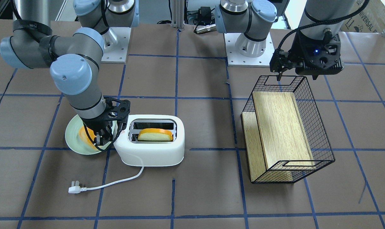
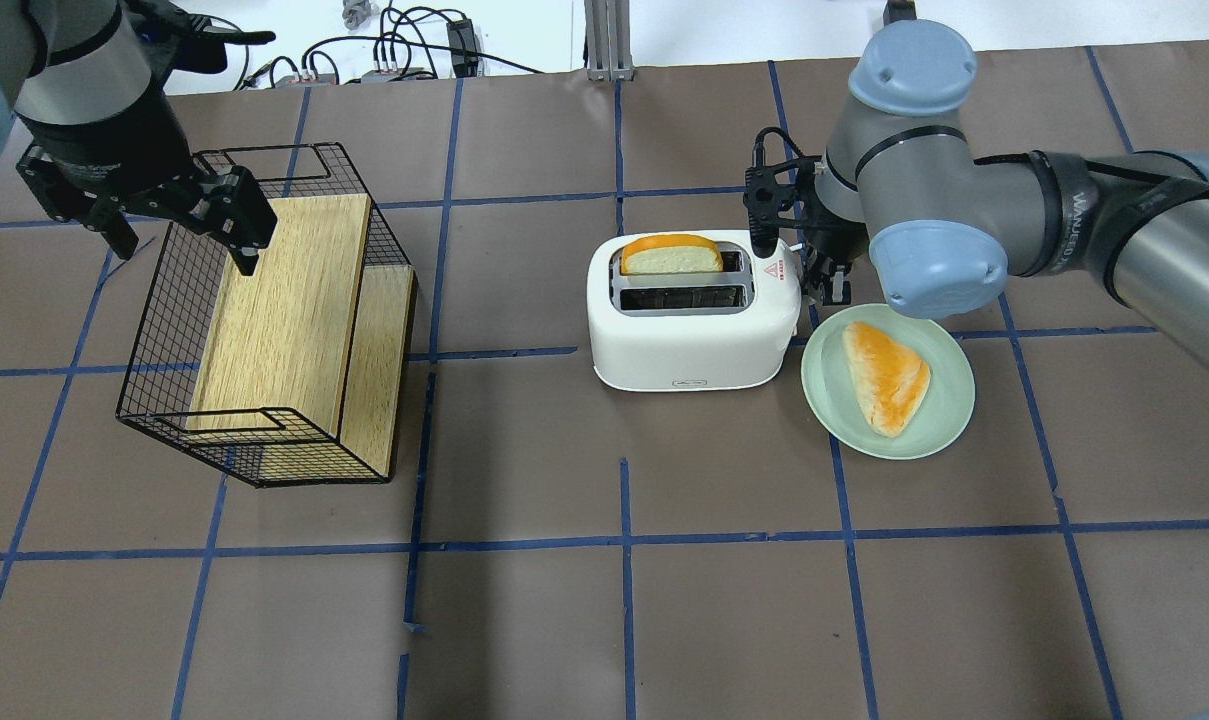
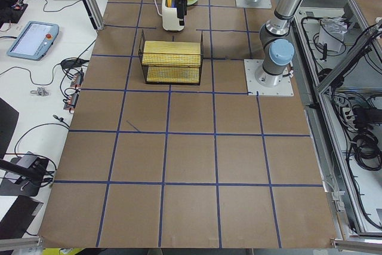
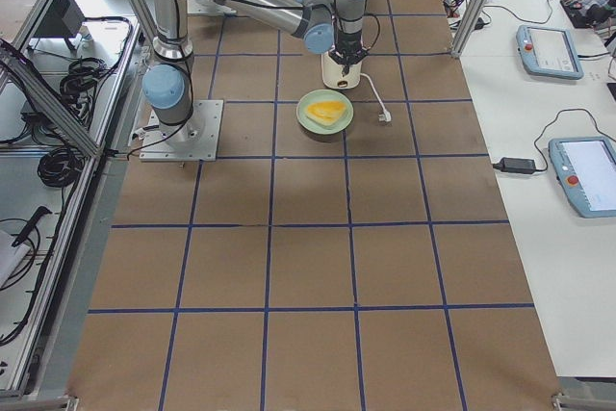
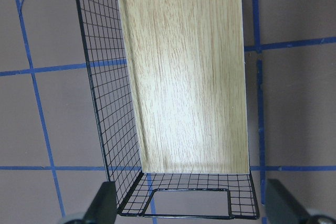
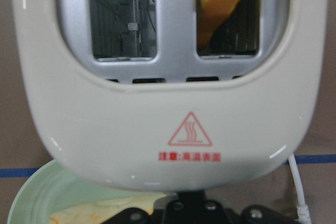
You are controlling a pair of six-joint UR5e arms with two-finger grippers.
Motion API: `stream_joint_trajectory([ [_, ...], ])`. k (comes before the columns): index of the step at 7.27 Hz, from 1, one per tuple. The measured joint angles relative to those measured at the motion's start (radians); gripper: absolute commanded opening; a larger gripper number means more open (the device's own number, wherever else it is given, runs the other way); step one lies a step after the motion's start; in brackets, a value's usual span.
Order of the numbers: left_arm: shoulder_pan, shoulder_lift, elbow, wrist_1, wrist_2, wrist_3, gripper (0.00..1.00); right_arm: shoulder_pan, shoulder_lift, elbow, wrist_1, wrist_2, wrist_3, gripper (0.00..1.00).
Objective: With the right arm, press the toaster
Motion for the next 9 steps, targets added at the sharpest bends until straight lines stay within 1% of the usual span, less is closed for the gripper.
stream_joint_trajectory([
  [9,0.0,0.0,0.0,0.0,0.0,0.0,1.0,0.0,0.017,0.022,-0.05,-0.003,0.006,0.01],
])
